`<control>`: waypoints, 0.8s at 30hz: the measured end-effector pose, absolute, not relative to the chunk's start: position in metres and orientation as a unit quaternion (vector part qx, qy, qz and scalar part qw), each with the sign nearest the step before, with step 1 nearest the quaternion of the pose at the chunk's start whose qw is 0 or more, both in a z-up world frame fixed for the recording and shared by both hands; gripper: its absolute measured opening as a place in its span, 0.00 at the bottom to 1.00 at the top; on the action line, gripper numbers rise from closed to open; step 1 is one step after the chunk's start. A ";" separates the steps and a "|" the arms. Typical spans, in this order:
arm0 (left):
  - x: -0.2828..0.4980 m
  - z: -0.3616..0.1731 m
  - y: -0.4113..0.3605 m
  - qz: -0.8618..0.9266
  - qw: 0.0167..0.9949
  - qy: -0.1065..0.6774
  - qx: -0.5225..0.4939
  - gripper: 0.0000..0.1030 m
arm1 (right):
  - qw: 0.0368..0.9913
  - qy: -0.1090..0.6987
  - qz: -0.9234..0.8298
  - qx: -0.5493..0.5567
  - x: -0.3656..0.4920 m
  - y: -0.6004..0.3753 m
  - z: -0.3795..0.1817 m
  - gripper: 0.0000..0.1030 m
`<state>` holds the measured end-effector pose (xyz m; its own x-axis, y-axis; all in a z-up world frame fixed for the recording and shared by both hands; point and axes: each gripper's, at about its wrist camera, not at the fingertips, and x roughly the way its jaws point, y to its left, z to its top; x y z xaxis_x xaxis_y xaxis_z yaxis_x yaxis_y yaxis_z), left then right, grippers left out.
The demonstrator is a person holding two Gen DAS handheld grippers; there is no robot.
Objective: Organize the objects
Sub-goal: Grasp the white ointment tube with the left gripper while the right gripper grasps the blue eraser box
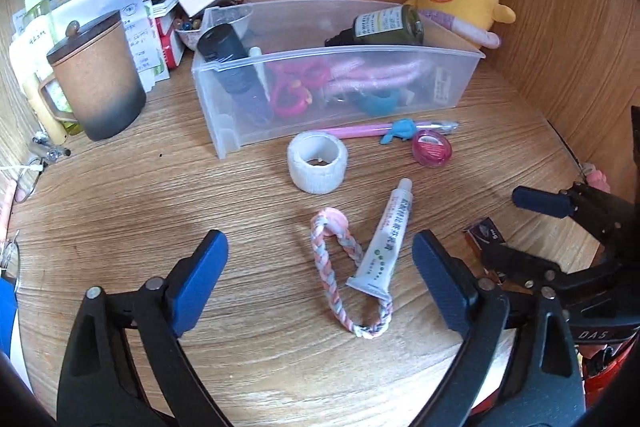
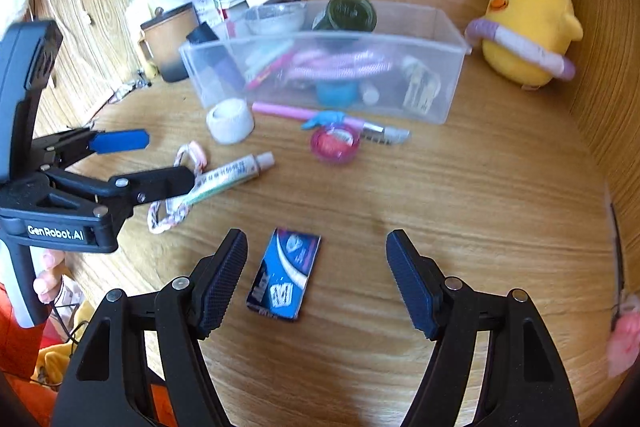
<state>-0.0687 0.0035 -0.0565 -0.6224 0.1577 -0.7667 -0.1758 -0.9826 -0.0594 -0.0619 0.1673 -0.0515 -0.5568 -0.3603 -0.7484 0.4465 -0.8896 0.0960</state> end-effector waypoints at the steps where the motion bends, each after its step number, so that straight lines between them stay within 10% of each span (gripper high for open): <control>1: -0.068 -0.056 0.007 0.900 0.098 0.015 -0.424 0.80 | 0.229 0.052 -0.881 0.410 -0.061 0.167 -0.052 0.65; 13: -0.080 -0.057 0.047 0.889 0.152 0.072 -0.426 0.49 | 0.239 0.082 -0.885 0.392 -0.044 0.160 -0.056 0.28; 24: -0.090 -0.070 0.053 0.877 0.167 0.085 -0.442 0.18 | 0.217 0.066 -0.891 0.393 -0.052 0.173 -0.055 0.24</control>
